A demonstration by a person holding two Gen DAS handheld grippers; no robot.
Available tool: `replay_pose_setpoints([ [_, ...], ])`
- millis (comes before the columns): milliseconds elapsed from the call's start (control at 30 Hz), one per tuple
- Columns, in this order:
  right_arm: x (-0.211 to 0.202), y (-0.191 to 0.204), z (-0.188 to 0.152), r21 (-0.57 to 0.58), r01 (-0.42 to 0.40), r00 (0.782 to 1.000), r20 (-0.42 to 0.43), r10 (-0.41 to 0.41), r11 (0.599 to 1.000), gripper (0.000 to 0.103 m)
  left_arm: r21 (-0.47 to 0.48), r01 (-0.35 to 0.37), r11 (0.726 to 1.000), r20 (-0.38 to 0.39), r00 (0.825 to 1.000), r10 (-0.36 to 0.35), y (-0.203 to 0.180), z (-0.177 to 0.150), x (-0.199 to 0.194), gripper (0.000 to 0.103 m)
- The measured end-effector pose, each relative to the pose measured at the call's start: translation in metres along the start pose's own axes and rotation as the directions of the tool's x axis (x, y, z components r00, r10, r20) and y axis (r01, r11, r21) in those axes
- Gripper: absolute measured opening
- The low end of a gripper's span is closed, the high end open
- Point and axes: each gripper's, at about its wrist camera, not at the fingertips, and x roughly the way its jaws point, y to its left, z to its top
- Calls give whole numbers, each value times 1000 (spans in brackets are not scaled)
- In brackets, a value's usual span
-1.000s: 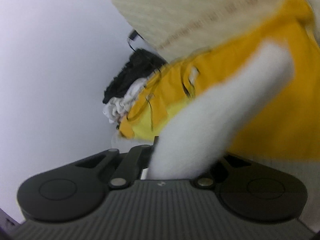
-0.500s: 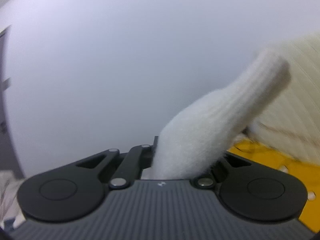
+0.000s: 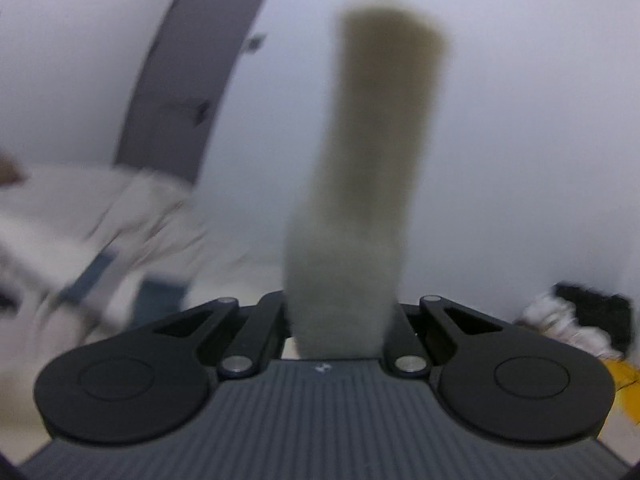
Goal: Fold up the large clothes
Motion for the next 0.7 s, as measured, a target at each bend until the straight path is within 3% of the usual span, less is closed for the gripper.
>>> replay_pose_setpoints([
  [200,29,49,-66,-50,-128,978,-173,118,990,12,-22,9,1000,-14,1000,-9,6,-1,9,29],
  [367,36,47,-77,-29,-177,959,-231,166,984,14,-2,51,999,-26,998,-52,-5,-4,20,29],
  [467,35,42,-72,-5,-225,942,-256,217,974,30,20,101,995,-45,994,-100,-17,-12,24,29],
  [533,26,43,-71,3,-274,923,-281,264,962,55,50,124,991,-56,991,-121,-27,-17,24,29],
  [700,-16,39,-71,12,-361,889,-299,347,933,57,143,154,978,-64,987,-146,-52,-32,18,29],
])
